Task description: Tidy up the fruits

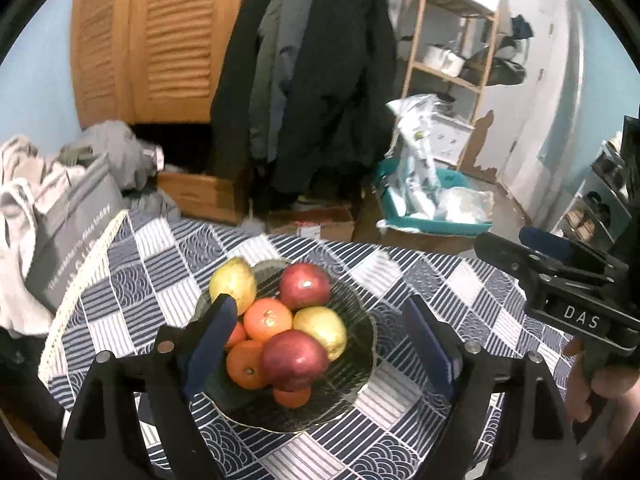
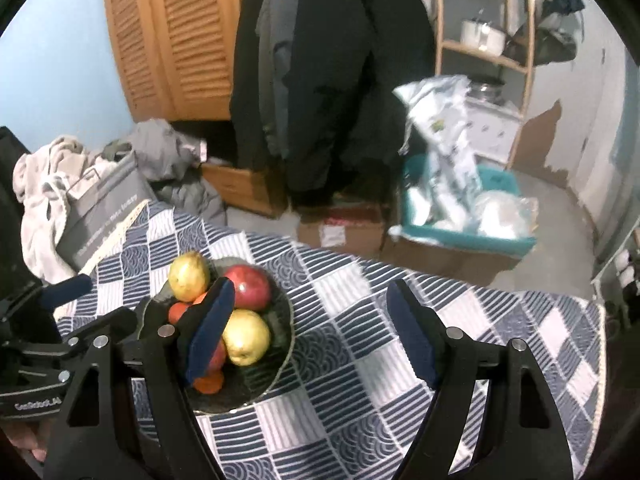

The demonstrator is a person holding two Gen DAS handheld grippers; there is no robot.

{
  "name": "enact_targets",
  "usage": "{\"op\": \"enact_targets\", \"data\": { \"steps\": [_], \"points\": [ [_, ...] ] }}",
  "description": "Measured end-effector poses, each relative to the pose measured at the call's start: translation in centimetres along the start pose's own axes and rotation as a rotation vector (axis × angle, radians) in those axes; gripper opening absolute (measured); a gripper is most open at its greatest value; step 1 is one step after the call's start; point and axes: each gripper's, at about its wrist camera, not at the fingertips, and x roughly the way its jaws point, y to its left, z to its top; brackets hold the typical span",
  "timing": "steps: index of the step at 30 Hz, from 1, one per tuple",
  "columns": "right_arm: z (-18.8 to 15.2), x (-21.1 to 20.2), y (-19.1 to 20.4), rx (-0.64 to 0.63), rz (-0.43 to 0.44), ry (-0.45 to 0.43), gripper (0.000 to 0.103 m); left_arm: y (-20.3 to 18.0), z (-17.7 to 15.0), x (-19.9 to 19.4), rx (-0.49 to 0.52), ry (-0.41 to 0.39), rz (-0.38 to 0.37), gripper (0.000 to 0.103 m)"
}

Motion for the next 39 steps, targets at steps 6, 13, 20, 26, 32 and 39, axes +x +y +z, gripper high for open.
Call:
{"op": "enact_targets", "data": {
  "steps": [6,13,20,26,32,39],
  "points": [
    [0.0,-4.4,-1.5,0.014,-0.043,-0.083,0.082,-2.0,0.6,-2.8,0.025,-0.057,-0.013,0.09],
    [-0.1,-8.9,-3.0,0.025,-0.094,-0.167,0.085,-3.7,1.3,-5.9,0.053,-0.15,-0.013,0.1],
    [-0.4,-12.2,-3.9,0.022,-0.129,-0.222,0.086,-5.6,1.5,-8.5,0.083,-0.215,-0.023,0.102],
    [-1.7,-14.9,-4.9,0.017,-0.164,-0.268,0.087,-6.7,1.6,-10.5,0.102,-0.279,-0.012,0.102],
    [-2.5,-17.0,-6.6,0.05,-0.181,-0.325,0.087,-7.3,1.7,-11.3,0.085,-0.296,-0.025,0.102],
    [-3.7,-17.7,-6.8,-0.004,-0.249,-0.359,0.087,-8.1,1.8,-11.2,0.071,-0.293,-0.039,0.102]
  ]
}}
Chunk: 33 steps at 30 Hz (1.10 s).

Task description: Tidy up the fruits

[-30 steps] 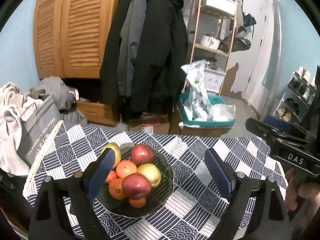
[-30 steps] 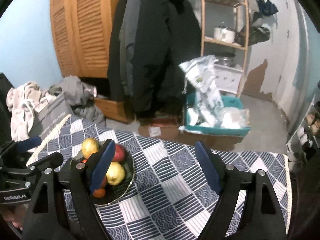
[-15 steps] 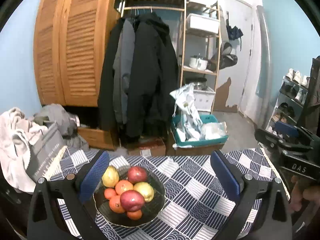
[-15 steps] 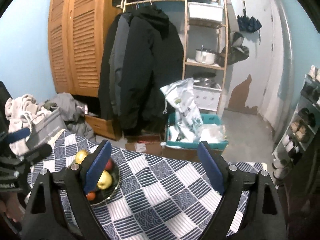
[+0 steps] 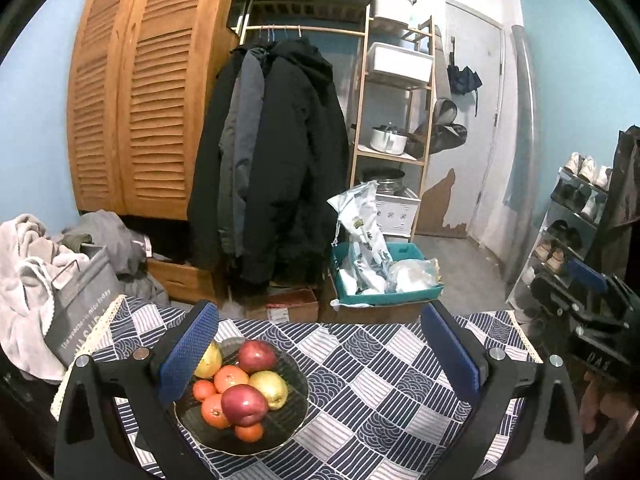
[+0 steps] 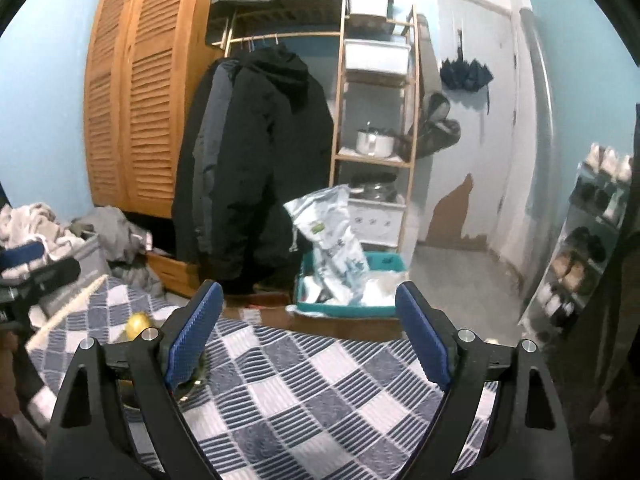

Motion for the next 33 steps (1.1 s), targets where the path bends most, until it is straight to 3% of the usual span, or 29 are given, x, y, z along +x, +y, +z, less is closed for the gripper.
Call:
{"op": "enact_targets", "data": {
  "steps": [12,33],
  "points": [
    [-0.8,0.2,-1.0,0.018,-0.001,-0.006,0.087,-1.0,-0.2,0.4,0.028,-0.003,0.051,0.102],
    [-0.7,0.2,-1.2,0.029,-0.007,-0.005,0.087,-0.5,-0.1,0.4,0.028,0.003,0.06,0.102]
  ]
}}
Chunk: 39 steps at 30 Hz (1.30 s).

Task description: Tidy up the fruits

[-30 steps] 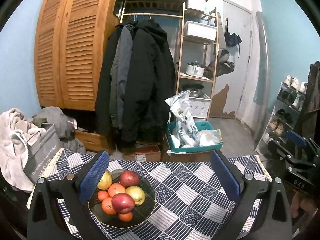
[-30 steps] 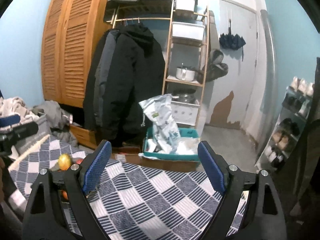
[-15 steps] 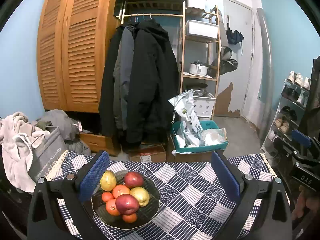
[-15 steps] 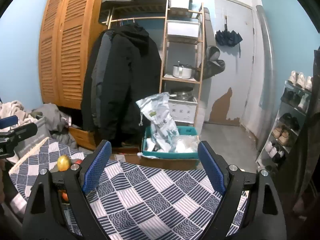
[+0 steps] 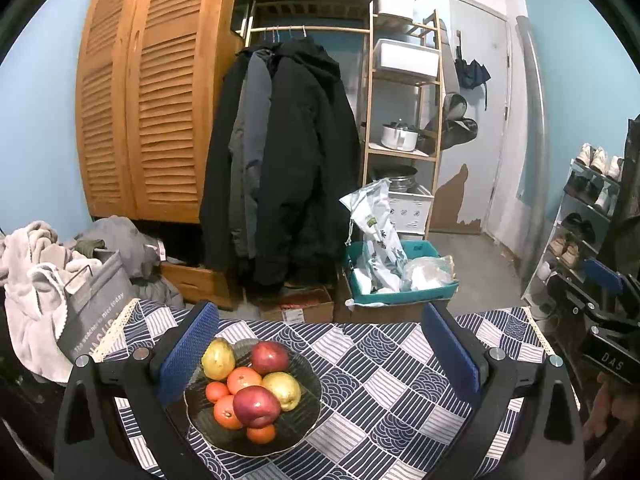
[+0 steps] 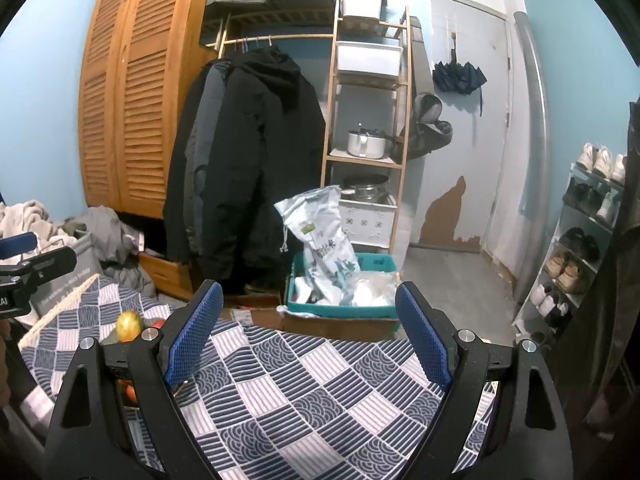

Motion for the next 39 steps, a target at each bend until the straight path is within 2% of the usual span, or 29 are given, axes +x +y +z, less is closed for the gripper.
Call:
{"op": "enact_targets", "data": {
  "steps": [20,39],
  "points": [
    [0.09,-0.06,-0.14,-0.003,0.0,0.002,0.087,0.04,-0.03,-0.18,-0.004,-0.01,0.001,0.102],
    [0.11,-0.08,-0.07,-0.005,0.001,0.002,0.087,-0.07,0.04,-0.26,0.003,0.014,0.006,0.102]
  ]
}}
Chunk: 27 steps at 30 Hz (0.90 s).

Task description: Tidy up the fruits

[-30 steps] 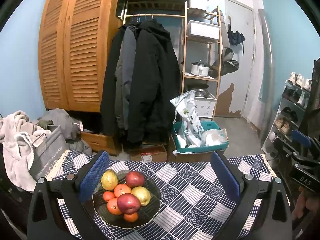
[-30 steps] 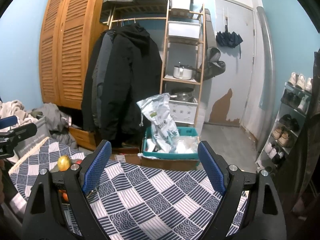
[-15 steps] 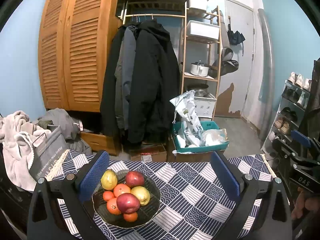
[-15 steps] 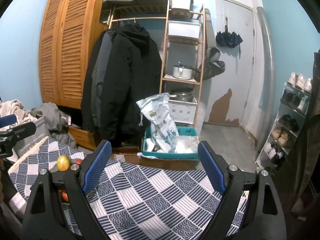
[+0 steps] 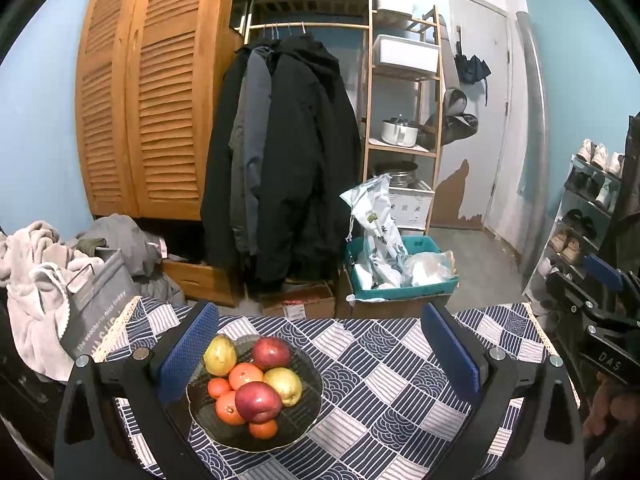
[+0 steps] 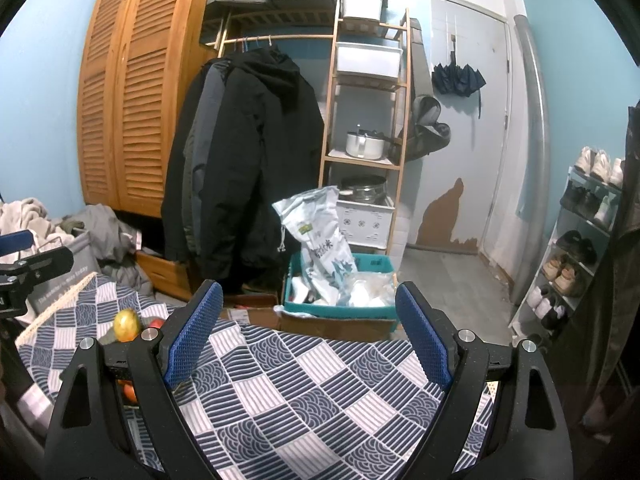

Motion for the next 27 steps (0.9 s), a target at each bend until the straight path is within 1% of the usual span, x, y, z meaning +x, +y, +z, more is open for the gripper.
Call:
{"op": "enact_targets", "data": {
  "steps": [10,27],
  "points": [
    [0.04,-0.02,-0.03,-0.002,-0.001,0.001,0.087,-0.67,-0.2,-0.41,0.021,-0.013,0.016,0.102],
    [0.04,-0.05,0.02,-0.004,0.0,0.0,0.087,-0.76,-0.08,-0.75,0.011,-0.029,0.015,0.102]
  ]
}}
